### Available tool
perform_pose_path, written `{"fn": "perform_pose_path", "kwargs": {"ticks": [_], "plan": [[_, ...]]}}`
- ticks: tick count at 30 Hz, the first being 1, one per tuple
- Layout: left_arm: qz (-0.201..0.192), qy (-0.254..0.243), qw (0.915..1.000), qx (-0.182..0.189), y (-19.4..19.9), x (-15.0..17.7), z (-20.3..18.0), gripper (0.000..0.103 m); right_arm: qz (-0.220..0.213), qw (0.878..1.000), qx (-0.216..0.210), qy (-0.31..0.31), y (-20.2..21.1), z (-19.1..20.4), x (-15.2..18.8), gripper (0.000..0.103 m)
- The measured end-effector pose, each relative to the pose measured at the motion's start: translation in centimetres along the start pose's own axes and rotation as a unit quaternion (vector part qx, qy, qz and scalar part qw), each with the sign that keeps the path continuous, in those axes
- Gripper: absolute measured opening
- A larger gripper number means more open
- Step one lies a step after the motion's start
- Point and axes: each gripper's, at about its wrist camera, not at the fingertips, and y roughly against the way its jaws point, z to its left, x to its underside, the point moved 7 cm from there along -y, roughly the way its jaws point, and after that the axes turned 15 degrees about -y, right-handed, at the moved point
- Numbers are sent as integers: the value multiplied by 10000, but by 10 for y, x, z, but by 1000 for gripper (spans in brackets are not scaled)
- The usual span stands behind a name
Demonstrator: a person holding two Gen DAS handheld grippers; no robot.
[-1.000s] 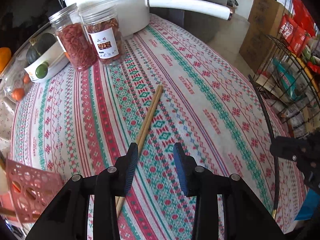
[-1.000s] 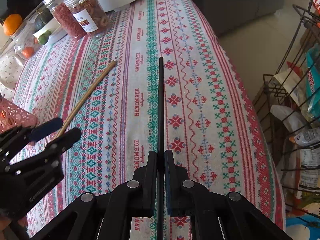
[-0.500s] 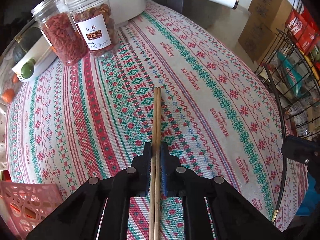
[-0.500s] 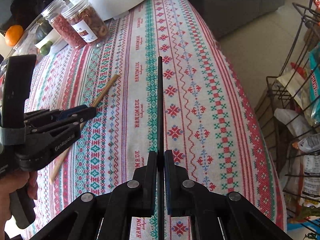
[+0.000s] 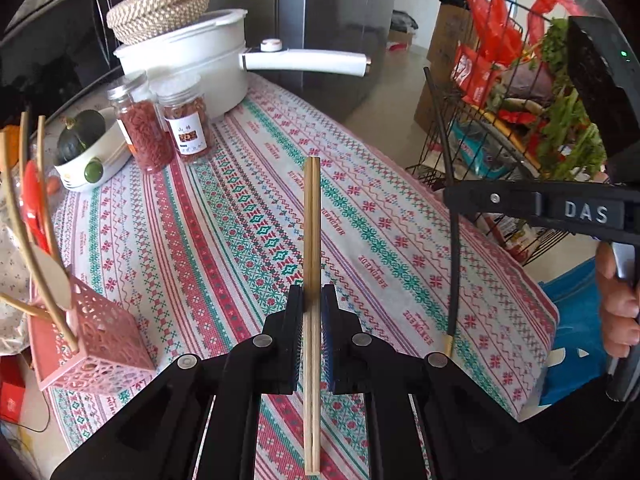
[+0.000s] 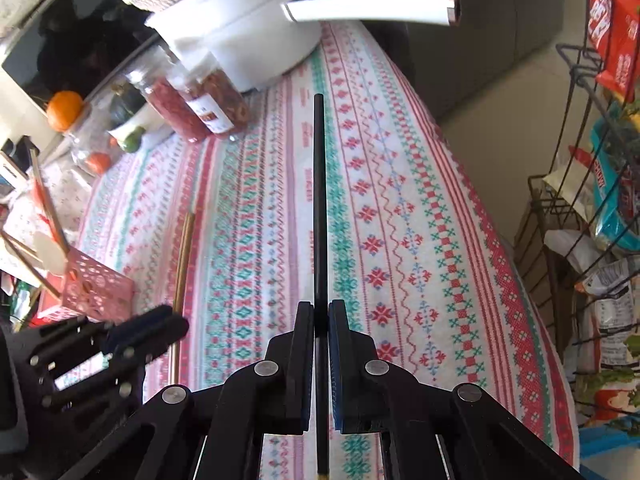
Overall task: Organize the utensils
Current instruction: 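Lift the wooden chopstick into the basket and open the left tool while the right tool lifts the black chopstick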
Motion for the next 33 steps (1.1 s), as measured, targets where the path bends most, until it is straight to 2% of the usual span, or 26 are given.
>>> {"fn": "perform_pose_path", "kwargs": {"ticks": [7,12,18,22,26,28,33], "plan": [[-669,96,9976,-120,67,13,12,9,-421,9984,-272,246,27,26,4,5],[-1271,382,9908,-277,113,22,34,9,-702,9954,-464,454,35,46,5,5],[-1935,794,9770,-410,163,29,67,9,-1086,9892,-699,698,52,74,0,5],[-2351,986,9646,-680,199,31,90,9,-1172,9860,-859,814,58,93,1,5],[-2641,1224,9499,-1140,224,40,119,9,-1173,9833,-1019,945,63,112,7,5],[-2755,1345,9419,-1374,229,44,133,9,-1154,9819,-1122,1000,64,121,11,5],[-2731,1479,9317,-1882,212,50,162,9,-1065,9799,-1250,1131,61,140,22,5]]}}
